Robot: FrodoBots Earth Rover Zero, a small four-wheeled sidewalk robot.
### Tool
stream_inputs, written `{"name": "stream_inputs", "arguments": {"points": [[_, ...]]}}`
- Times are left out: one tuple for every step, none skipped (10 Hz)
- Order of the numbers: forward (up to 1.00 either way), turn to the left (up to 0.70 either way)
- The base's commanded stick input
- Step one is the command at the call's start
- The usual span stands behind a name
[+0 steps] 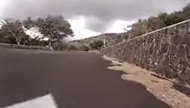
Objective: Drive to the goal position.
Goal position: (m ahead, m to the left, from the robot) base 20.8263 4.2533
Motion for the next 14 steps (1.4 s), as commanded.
{"name": "stream_inputs", "arguments": {"points": [[1.0, -0.14], [1.0, -0.29], [1.0, -0.29], [1.0, -0.28], [1.0, -0.29], [1.0, -0.2], [1.0, -0.07], [1.0, -0.14], [1.0, -0.13], [1.0, -0.05], [1.0, -0.12], [1.0, -0.25], [1.0, -0.16], [1.0, -0.19]]}}
